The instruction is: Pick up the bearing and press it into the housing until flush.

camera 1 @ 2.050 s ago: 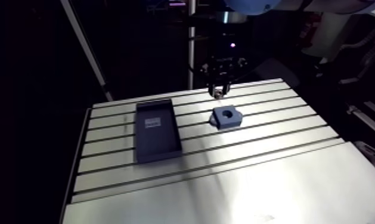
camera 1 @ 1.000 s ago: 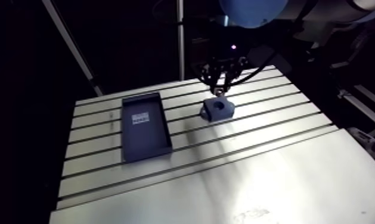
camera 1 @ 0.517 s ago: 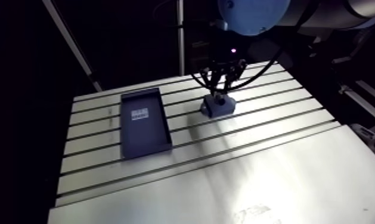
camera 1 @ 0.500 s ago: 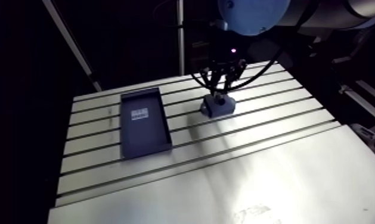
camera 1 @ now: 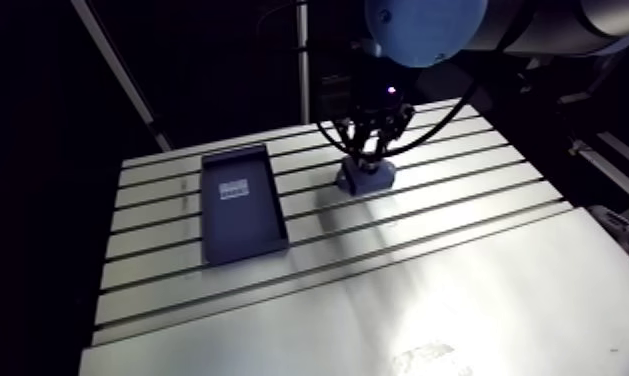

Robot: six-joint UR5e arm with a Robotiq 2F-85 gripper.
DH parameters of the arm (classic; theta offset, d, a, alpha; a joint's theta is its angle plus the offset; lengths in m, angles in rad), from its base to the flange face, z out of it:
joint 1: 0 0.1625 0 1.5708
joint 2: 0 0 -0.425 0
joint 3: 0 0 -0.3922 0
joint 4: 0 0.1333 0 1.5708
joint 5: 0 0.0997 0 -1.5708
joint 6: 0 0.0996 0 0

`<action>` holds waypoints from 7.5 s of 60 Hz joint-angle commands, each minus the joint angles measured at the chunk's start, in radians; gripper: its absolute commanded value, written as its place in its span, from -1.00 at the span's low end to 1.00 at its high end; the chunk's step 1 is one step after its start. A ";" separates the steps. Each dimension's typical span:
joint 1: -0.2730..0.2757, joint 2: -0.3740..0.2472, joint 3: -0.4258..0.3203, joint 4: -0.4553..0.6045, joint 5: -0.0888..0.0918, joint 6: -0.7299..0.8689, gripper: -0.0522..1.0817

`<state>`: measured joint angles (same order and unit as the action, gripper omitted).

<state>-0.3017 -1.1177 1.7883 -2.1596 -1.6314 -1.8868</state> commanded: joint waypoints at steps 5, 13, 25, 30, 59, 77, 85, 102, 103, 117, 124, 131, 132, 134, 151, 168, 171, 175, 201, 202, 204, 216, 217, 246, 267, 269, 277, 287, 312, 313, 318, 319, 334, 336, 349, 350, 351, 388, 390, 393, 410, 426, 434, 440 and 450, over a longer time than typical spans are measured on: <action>-0.001 0.000 0.001 -0.007 0.000 -0.002 0.41; -0.001 0.002 0.002 -0.006 0.000 -0.002 0.41; -0.001 0.002 0.006 -0.007 0.000 -0.002 0.41; -0.001 0.002 0.004 -0.007 0.000 -0.002 0.41; -0.004 0.003 0.004 -0.007 0.000 -0.002 0.41; -0.004 0.003 0.007 -0.007 0.000 -0.002 0.41; -0.004 0.005 0.007 -0.007 0.000 -0.003 0.42; -0.004 0.011 0.013 -0.007 0.000 -0.003 0.42; -0.004 0.011 0.013 -0.007 0.000 -0.003 0.42; -0.004 0.011 0.011 -0.011 0.000 -0.004 0.42; -0.005 0.011 0.012 -0.030 -0.001 -0.004 0.41; -0.005 0.010 0.013 -0.030 -0.002 -0.002 0.31; -0.005 0.010 0.013 -0.030 -0.003 -0.002 0.04; -0.007 0.010 0.013 -0.030 -0.003 -0.002 -0.37; -0.013 -0.002 0.007 -0.029 0.000 -0.004 -0.89; -0.013 -0.026 -0.006 -0.017 -0.011 0.001 -0.90; -0.013 -0.030 -0.008 -0.013 -0.017 0.001 -0.90; -0.013 -0.032 -0.015 0.003 -0.021 0.006 -0.89; -0.013 -0.049 -0.033 0.098 0.008 0.019 0.54; -0.013 -0.049 -0.033 0.097 0.012 0.020 0.57; -0.014 -0.047 -0.033 0.097 0.012 0.019 0.60; -0.013 -0.044 -0.031 0.094 0.010 0.020 0.80; -0.012 -0.043 -0.031 0.091 0.011 0.021 0.83; -0.011 -0.023 -0.033 0.083 0.012 0.020 0.92; -0.013 -0.006 -0.029 0.068 0.012 0.021 0.93; -0.013 -0.006 -0.028 0.060 0.012 0.021 0.93; -0.013 -0.003 -0.024 0.050 0.013 0.019 0.93; -0.013 0.000 -0.022 0.051 0.012 0.019 0.94; -0.011 0.003 -0.022 0.051 0.009 0.019 0.94; -0.011 0.003 -0.021 0.051 0.009 0.019 0.94; -0.011 0.011 -0.020 0.051 0.009 0.019 0.94; -0.011 0.011 -0.020 0.051 0.009 0.019 0.94; -0.013 0.014 -0.023 0.049 0.009 0.019 0.94; -0.013 0.015 -0.023 0.049 0.009 0.019 0.94; -0.011 0.017 -0.023 0.049 0.008 0.018 0.94; -0.011 0.017 -0.023 0.049 0.008 0.018 0.94; -0.013 0.017 -0.023 0.049 0.008 0.018 0.94; -0.013 0.023 -0.020 0.048 0.006 0.019 0.94; -0.013 0.023 -0.020 0.048 0.006 0.019 0.94; -0.013 0.023 -0.022 0.048 0.006 0.019 0.94; -0.013 0.022 -0.022 0.048 0.005 0.018 0.94; -0.013 0.023 -0.020 0.046 0.005 0.018 0.94; -0.013 0.023 -0.020 0.046 0.005 0.018 0.94; -0.013 0.023 -0.020 0.048 0.004 0.018 0.94; -0.013 0.029 -0.019 0.046 0.003 0.019 0.94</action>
<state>-0.3145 -1.0931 1.7681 -2.1129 -1.6274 -1.8689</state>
